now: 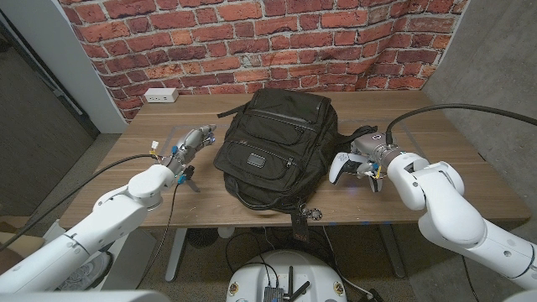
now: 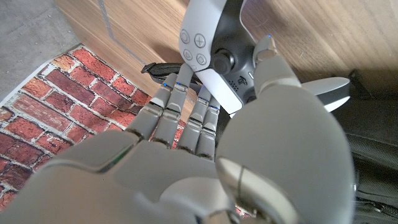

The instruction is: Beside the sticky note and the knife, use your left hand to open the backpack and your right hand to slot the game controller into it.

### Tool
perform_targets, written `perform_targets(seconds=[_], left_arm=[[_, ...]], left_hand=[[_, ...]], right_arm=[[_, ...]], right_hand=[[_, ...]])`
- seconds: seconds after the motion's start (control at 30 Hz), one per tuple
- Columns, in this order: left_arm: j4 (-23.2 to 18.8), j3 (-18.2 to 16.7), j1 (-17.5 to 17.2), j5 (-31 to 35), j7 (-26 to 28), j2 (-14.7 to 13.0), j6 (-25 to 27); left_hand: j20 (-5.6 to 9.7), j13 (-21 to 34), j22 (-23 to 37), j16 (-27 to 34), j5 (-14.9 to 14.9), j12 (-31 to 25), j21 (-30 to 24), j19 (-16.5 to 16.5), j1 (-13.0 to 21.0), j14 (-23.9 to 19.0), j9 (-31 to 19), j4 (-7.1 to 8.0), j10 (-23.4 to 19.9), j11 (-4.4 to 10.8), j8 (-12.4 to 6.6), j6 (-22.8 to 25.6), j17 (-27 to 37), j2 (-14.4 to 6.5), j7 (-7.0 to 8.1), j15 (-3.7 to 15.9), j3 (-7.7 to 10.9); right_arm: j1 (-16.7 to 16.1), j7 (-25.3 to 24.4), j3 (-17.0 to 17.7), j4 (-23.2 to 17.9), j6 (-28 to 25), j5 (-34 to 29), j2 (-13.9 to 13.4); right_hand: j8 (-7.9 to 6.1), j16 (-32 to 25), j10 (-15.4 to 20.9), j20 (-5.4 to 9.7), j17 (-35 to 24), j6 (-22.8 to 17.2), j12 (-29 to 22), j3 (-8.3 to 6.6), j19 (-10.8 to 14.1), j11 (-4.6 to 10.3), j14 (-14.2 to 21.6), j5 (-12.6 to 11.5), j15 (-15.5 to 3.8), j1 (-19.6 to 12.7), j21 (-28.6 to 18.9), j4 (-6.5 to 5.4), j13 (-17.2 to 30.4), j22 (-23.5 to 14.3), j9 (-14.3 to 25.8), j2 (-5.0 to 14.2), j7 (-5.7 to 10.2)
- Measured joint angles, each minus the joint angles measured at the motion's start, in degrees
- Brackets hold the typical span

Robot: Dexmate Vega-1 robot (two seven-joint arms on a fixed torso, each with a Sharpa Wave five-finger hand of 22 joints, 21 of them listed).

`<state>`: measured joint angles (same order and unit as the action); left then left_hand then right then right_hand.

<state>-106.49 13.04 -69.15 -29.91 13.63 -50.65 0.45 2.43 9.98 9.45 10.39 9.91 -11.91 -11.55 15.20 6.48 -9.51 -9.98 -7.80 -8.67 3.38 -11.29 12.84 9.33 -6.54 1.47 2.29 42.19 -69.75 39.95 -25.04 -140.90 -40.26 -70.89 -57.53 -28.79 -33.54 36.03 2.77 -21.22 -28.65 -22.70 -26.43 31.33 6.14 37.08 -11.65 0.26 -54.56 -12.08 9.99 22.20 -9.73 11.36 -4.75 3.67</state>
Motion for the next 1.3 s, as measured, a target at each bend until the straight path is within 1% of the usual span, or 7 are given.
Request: perform_targets(seconds=[0.27, 0.5, 0.77, 0.9, 1.03, 1.07, 1.3], left_arm=[[-2.00, -1.03, -2.04, 4.39, 1.65, -1.38, -1.05], [-3.77, -2.13, -3.97, 7.79, 2.67, -2.55, -1.53], [-5.96, -3.44, -6.20, 12.25, 3.95, -3.81, -1.77], [-6.82, -4.37, -7.49, 15.90, 4.85, -4.39, -2.00], [-7.40, -5.25, -8.53, 15.90, 4.85, -4.75, -2.00], [-7.55, -5.54, -8.84, 18.71, 5.22, -4.86, -2.46], [-8.44, -7.48, -10.70, 22.82, 5.28, -5.56, -3.05]], left_hand=[[-0.16, 0.00, 0.00, -0.01, 0.00, -0.16, 0.00, 1.07, 1.57, -1.16, 0.00, -1.28, -1.96, 0.66, 0.00, 1.94, 0.01, -0.69, 0.92, 0.06, 0.37], [-0.01, 0.00, 0.00, -0.01, 0.00, -0.44, 0.00, 2.05, 4.48, -2.60, 0.00, -2.44, -4.00, 1.62, -0.46, 4.62, 0.01, -1.81, 2.16, -0.11, 0.58], [0.00, 0.00, 0.00, -0.01, 0.00, -0.44, 0.00, 4.09, 8.77, -5.41, 0.00, -3.13, -7.05, 2.61, -0.46, 8.66, 0.01, -0.35, 4.78, -0.04, 0.80], [-0.01, 0.00, 0.00, -0.01, 0.00, -0.44, 0.00, 4.73, 10.10, -6.19, 0.00, -3.13, -7.99, 2.93, -0.46, 10.06, 0.01, 0.46, 5.56, 0.18, 0.80], [-0.08, 0.00, 0.00, -0.01, 0.00, -0.44, 0.00, 5.41, 10.84, -6.50, 0.00, -3.36, -8.38, 3.31, -0.46, 10.38, 0.01, 0.58, 5.88, -0.12, 0.56], [-0.08, 0.00, 0.00, -0.01, 0.00, -0.44, 0.00, 5.41, 11.17, -6.50, 0.00, -3.36, -8.55, 3.48, -0.46, 10.58, 0.01, 0.92, 6.07, -0.12, 0.56], [0.09, 0.00, 0.00, -0.01, 0.00, -0.44, 0.00, 5.58, 12.23, -6.68, 0.00, -3.52, -8.55, 3.48, -0.46, 11.32, 0.01, 1.98, 6.81, 0.06, 0.40]], right_arm=[[-0.84, 0.25, 1.32, 0.50, 1.38, -0.66, 1.34], [-1.24, 0.35, 2.23, 0.89, 2.38, -0.67, 2.04], [-1.26, 0.46, 2.67, 1.43, 3.44, -0.62, 2.87], [-1.01, 0.64, 2.68, 1.73, 3.67, -0.68, 3.39], [-1.01, 0.88, 2.68, 1.73, 3.75, -1.28, 3.39], [-0.76, 0.99, 2.46, 2.06, 3.76, -1.48, 4.10], [-0.70, 1.71, 2.02, 2.22, 3.77, -3.02, 5.21]], right_hand=[[-0.26, 0.02, 0.02, 0.10, 0.00, -0.42, 0.00, 0.08, 0.10, 0.00, 0.04, -0.14, 0.02, -0.30, 0.00, 0.07, 0.33, 0.00, -0.01, -0.30, -0.19], [-0.26, 0.12, 0.41, 0.30, 0.00, -0.61, 0.02, 0.05, 0.30, 0.01, 0.52, -0.14, 0.14, -0.53, 0.00, 0.28, 0.33, 0.00, -0.04, -0.53, -0.19], [-0.25, 0.27, 0.41, 0.30, 0.00, -0.61, 0.09, 0.08, 0.30, 0.01, 0.52, -0.14, 0.14, -0.53, 0.00, 0.32, 0.33, 0.00, -0.06, -0.53, -0.19], [-0.23, 0.35, 0.41, 0.30, 0.00, -0.61, 0.09, 0.08, 0.30, 0.01, 0.52, -0.14, 0.14, -0.53, 0.00, 0.31, 0.33, 0.00, -0.04, -0.53, -0.19], [-0.22, 0.49, 0.41, 0.30, 0.00, -0.64, 0.13, 0.08, 0.30, 0.01, 0.53, -0.19, 0.14, -0.75, 0.00, 0.31, 0.37, 0.00, -0.01, -0.75, -0.15], [-0.22, 0.49, 0.41, 0.29, 0.00, -0.67, 0.13, 0.08, 0.30, 0.01, 0.53, -0.38, 0.14, -0.75, 0.00, 0.31, 0.41, 0.00, -0.01, -0.75, -0.13], [-0.20, 0.68, 0.41, 0.29, -0.01, -0.69, 0.26, 0.08, 0.30, 0.02, 0.53, -0.52, 0.14, -0.75, 0.00, 0.31, 0.61, 0.00, 0.00, -0.75, -0.11]])
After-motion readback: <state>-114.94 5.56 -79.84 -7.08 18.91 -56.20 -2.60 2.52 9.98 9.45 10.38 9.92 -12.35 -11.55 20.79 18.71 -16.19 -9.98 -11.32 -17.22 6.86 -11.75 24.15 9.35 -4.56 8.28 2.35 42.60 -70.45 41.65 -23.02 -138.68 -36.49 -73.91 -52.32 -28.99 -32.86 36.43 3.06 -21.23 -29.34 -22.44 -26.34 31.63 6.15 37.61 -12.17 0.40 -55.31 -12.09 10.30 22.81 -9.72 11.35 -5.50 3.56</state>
